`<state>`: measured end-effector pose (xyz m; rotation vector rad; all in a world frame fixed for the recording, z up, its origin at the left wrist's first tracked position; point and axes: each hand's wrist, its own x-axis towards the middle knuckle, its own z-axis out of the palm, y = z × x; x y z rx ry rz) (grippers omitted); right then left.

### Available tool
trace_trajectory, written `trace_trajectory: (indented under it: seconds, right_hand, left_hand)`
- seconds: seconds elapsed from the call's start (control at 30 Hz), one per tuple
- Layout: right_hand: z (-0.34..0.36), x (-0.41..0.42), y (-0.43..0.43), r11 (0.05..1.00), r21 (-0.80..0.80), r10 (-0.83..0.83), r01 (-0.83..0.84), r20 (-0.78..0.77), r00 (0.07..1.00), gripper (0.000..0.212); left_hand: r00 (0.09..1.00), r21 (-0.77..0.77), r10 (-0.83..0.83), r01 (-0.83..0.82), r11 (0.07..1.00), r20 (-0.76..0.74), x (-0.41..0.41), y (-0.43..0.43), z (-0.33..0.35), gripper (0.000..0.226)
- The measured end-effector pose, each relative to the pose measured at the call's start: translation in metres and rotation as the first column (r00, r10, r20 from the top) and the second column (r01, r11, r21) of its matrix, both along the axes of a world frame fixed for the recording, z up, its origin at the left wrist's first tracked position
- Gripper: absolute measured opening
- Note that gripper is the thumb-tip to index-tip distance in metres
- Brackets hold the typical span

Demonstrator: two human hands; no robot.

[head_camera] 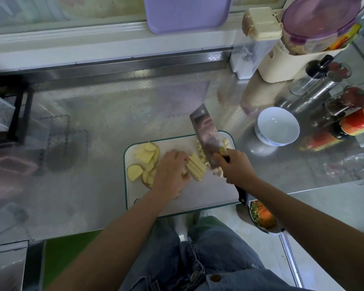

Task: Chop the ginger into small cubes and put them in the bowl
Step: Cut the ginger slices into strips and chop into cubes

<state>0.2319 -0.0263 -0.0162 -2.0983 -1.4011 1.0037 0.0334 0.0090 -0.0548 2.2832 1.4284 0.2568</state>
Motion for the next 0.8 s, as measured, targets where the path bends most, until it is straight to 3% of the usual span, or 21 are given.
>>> trace_trajectory:
  seconds: [0.07,0.17,0.4,0.67,0.8]
  right_hand:
    - [-0.002,0.007,-0.005,0.999,-0.008,-0.038,0.038,-0.011,0.999,0.035]
    - [-0.006,0.012,-0.012,0.998,-0.037,-0.056,0.056,-0.019,0.998,0.033]
    - [-0.008,0.015,-0.017,0.993,-0.072,-0.093,0.089,-0.056,0.994,0.03]
    - [-0.005,0.011,-0.017,0.994,-0.079,-0.074,0.07,-0.046,0.996,0.031]
    - [-0.004,0.01,-0.017,0.995,-0.077,-0.069,0.066,-0.046,0.997,0.03]
  left_hand:
    - [0.937,0.048,-0.312,0.323,0.945,-0.161,0.002,0.01,0.001,0.062]
    - [0.803,0.013,-0.48,0.517,0.856,-0.353,0.01,0.021,0.002,0.075]
    - [0.667,-0.053,-0.563,0.621,0.782,-0.488,0.011,0.032,0.003,0.079]
    - [0.652,-0.06,-0.579,0.637,0.768,-0.491,0.014,0.036,0.001,0.08]
    - [0.667,-0.039,-0.576,0.637,0.77,-0.473,0.012,0.034,0.001,0.068]
